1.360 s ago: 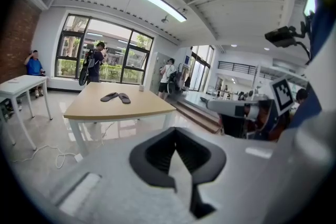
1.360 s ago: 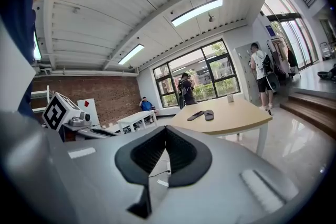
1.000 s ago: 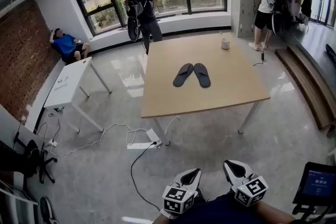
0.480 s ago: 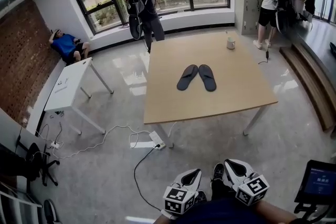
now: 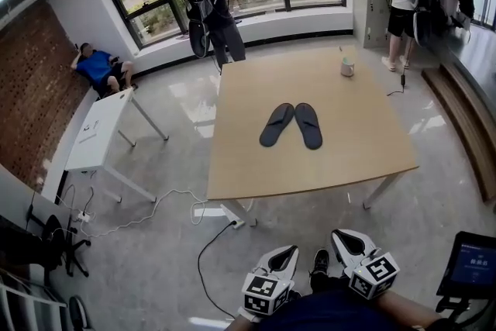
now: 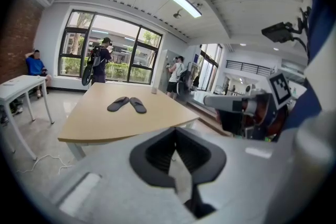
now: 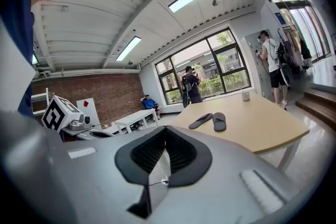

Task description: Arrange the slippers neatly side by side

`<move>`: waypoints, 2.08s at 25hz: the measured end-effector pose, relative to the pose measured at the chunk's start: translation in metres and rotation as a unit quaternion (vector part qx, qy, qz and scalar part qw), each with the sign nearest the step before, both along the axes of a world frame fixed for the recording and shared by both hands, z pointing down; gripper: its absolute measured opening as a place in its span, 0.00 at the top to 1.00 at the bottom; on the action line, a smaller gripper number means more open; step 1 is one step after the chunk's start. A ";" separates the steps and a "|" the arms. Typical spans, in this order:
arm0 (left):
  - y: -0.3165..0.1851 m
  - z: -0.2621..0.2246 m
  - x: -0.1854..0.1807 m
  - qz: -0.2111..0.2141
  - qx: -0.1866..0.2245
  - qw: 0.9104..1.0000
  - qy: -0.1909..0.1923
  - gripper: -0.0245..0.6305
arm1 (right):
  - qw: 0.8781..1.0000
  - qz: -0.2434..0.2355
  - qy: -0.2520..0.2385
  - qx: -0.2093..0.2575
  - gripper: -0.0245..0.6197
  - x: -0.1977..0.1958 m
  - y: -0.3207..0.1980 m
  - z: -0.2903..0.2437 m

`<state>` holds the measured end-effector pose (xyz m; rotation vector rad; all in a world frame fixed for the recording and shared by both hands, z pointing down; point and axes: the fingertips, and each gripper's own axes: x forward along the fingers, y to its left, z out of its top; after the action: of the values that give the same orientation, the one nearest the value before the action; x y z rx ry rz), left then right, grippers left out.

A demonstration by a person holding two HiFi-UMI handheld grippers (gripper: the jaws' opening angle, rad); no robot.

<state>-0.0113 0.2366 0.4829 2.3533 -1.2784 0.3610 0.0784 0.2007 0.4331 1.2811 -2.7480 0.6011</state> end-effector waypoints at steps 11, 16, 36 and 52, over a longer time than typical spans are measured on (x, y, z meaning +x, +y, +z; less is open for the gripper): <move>-0.092 -0.016 0.029 -0.016 -0.002 1.000 0.003 0.96 | 0.999 -0.035 0.008 0.031 0.95 0.021 -0.092 -0.008; -0.116 -0.023 0.040 -0.023 0.006 1.000 -0.006 0.96 | 0.999 -0.039 0.002 0.031 0.95 0.032 -0.118 -0.017; -0.187 -0.007 0.048 -0.014 -0.009 1.000 -0.008 0.96 | 1.000 -0.025 0.003 0.015 0.95 0.041 -0.188 -0.001; -0.297 -0.002 -0.010 0.014 -0.020 1.000 0.012 0.96 | 1.000 0.005 0.008 0.010 0.95 -0.011 -0.291 0.011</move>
<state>-0.0210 -0.0600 0.4813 2.3368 -1.2169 0.3630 0.0671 -0.0900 0.4439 1.2985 -2.7437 0.5620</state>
